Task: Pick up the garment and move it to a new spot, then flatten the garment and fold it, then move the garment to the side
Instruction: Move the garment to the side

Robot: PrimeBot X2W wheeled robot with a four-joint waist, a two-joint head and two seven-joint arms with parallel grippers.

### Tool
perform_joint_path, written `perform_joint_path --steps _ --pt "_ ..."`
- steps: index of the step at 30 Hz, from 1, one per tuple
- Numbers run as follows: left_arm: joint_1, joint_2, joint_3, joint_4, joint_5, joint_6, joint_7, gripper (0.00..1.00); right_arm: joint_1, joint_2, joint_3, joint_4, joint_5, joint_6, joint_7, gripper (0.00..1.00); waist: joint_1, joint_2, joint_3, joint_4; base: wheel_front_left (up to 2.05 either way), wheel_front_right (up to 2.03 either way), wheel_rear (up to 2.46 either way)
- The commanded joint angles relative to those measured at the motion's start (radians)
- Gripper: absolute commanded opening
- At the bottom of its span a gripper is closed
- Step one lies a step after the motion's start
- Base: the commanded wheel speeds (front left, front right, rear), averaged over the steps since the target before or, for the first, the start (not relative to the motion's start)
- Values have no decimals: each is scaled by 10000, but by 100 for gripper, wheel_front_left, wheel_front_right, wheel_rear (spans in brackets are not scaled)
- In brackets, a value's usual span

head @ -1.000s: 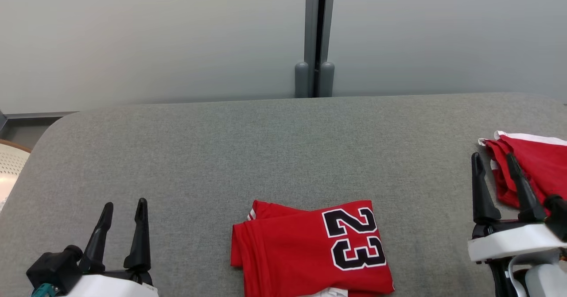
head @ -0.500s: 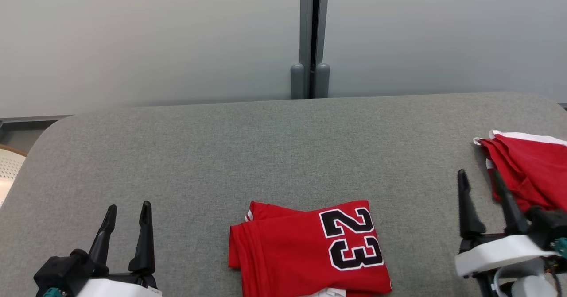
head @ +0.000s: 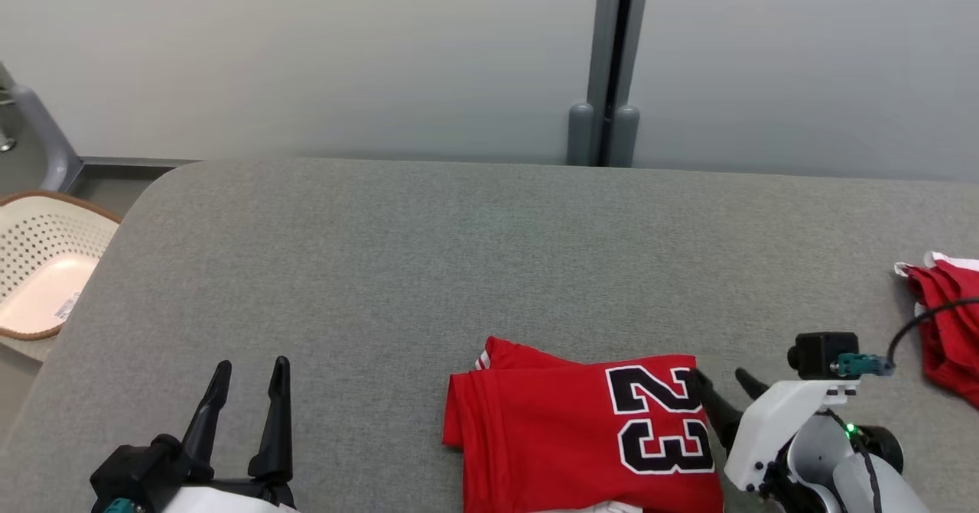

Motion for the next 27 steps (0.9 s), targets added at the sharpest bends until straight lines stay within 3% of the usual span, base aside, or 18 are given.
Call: perform_joint_path --steps 1,6,11,13,20,27 --pt "-107 24 -25 24 25 -51 6 100 -12 -45 13 199 59 0 250 100 0 0 35 271 0 0 0" --pt "-194 -1 -155 76 33 -83 60 100 -53 173 -173 1061 1014 0 1455 100 0 0 129 803 0 0 0" --pt "-251 24 -239 98 24 -92 106 100 17 205 -171 1417 1424 0 1592 97 0 0 262 1085 0 0 0" --pt "-262 27 -255 105 14 -82 111 100 -38 188 -130 1459 1503 0 1424 0 0 0 309 1121 0 0 0" --pt "-502 52 -500 -17 176 -125 217 100 -588 -28 66 1280 1468 0 455 0 0 0 384 643 0 0 0" --pt "-900 24 -859 -104 250 -377 319 100 -1189 -513 598 817 1307 0 50 0 0 0 414 -822 0 0 0"
